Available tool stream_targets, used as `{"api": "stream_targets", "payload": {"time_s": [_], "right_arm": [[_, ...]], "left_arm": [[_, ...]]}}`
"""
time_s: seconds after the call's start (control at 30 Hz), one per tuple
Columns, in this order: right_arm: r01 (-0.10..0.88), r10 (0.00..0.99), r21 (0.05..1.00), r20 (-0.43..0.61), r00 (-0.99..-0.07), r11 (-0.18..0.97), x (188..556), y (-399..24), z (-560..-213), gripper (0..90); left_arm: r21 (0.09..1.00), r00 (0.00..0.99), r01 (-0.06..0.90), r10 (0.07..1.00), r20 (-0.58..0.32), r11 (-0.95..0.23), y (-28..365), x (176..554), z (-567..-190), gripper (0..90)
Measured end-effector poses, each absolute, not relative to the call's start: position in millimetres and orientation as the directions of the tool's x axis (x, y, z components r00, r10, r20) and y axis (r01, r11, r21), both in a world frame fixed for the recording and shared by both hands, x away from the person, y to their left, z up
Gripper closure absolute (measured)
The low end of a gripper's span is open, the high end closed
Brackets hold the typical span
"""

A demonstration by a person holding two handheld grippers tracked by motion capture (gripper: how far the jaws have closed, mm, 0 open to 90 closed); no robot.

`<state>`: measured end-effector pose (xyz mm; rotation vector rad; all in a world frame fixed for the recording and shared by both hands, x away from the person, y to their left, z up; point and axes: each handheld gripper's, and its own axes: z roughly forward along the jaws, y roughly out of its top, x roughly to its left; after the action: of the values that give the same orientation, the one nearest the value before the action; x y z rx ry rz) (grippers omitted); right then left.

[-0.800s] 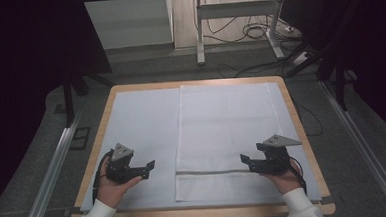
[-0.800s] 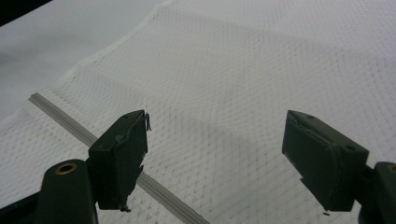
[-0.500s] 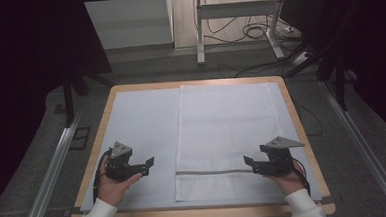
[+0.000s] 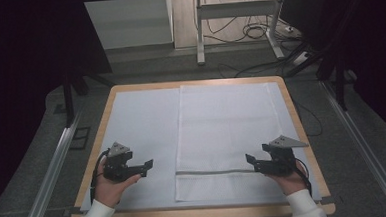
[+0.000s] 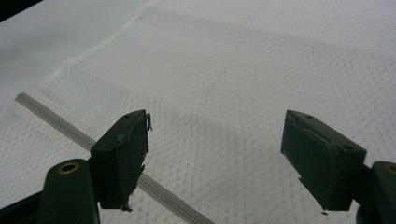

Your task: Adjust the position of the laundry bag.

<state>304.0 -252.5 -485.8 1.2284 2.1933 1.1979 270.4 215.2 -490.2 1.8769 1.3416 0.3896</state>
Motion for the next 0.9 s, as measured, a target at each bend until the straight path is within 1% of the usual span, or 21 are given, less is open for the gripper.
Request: {"api": "stream_targets", "payload": {"time_s": [0.03, 0.13, 0.37, 0.43, 0.47, 0.6, 0.77, 0.9], "right_arm": [[0.528, 0.826, 0.806, 0.090, -0.556, 0.268, 304, -253, -487, 23.2], [0.537, 0.829, 0.801, 0.097, -0.551, 0.263, 304, -255, -489, 23.2], [0.531, 0.832, 0.807, 0.092, -0.547, 0.260, 302, -260, -486, 23.2], [0.531, 0.835, 0.810, 0.098, -0.541, 0.250, 303, -262, -484, 23.2], [0.532, 0.837, 0.810, 0.099, -0.538, 0.246, 304, -262, -484, 23.4], [0.539, 0.848, 0.807, 0.096, -0.522, 0.240, 310, -262, -485, 23.5], [0.532, 0.840, 0.810, 0.092, -0.534, 0.249, 311, -260, -482, 23.5], [0.528, 0.838, 0.812, 0.092, -0.537, 0.249, 312, -260, -482, 23.6]], "left_arm": [[0.731, 0.381, 0.671, 0.904, -0.192, -0.127, 217, 271, -490, 15.5], [0.737, 0.369, 0.664, 0.913, -0.175, -0.127, 216, 271, -487, 15.9], [0.725, 0.393, 0.671, 0.904, -0.169, -0.157, 206, 269, -486, 17.3], [0.722, 0.395, 0.674, 0.902, -0.175, -0.155, 204, 271, -486, 22.9], [0.720, 0.395, 0.676, 0.901, -0.177, -0.155, 203, 271, -485, 23.4], [0.719, 0.384, 0.678, 0.907, -0.171, -0.152, 200, 271, -485, 23.4], [0.695, 0.357, 0.704, 0.919, -0.164, -0.149, 195, 267, -489, 24.2], [0.691, 0.359, 0.708, 0.917, -0.176, -0.145, 187, 269, -489, 25.2]]}}
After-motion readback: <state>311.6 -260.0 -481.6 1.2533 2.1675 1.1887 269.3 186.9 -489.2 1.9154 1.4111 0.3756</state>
